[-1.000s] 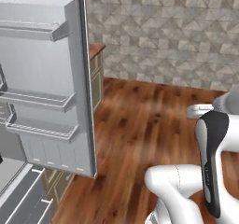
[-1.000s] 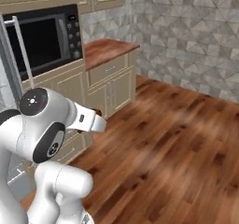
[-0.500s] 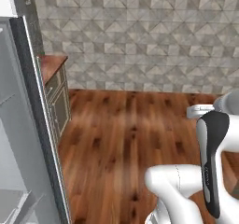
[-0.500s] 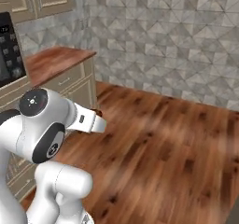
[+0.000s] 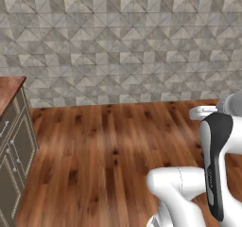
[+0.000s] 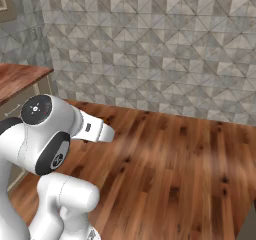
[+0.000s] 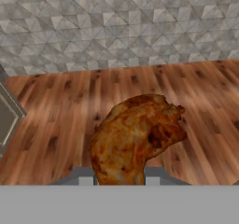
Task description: Take the cheese, chicken drumstick, and potato from the fridge and place them on the plate on the dining counter to create an appetizer plate.
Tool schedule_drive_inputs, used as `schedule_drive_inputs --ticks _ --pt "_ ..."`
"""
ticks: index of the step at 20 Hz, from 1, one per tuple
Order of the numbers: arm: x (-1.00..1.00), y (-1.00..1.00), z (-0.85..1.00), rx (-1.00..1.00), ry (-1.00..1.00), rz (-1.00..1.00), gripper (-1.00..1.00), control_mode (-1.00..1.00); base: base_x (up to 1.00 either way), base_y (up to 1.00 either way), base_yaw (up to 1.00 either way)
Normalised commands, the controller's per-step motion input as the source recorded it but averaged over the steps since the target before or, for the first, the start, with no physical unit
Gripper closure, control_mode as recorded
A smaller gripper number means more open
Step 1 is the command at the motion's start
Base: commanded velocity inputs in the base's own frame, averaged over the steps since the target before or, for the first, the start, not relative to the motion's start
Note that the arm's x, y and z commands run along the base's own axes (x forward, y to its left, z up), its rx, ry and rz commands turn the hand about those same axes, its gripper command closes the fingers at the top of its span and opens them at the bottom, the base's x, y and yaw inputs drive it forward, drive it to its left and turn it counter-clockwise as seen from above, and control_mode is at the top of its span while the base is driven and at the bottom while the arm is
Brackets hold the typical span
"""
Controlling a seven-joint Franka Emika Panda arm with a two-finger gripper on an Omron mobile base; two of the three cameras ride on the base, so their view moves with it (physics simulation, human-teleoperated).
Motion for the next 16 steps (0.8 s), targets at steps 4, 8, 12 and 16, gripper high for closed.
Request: schedule_drive_inputs --ticks 4,8,12,16 --pt "0.0 0.0 0.0 0.0 0.0 0.0 1.0 1.0 1.0 0.0 -0.45" --pt "0.0 0.0 0.0 0.0 0.0 0.0 1.0 1.0 1.0 0.0 -0.49" --pt "0.0 0.0 0.0 0.0 0.0 0.0 1.0 1.0 0.95 0.07 -0.56" --pt "0.0 0.0 0.0 0.0 0.0 0.0 1.0 1.0 0.81 0.31 -0.64"
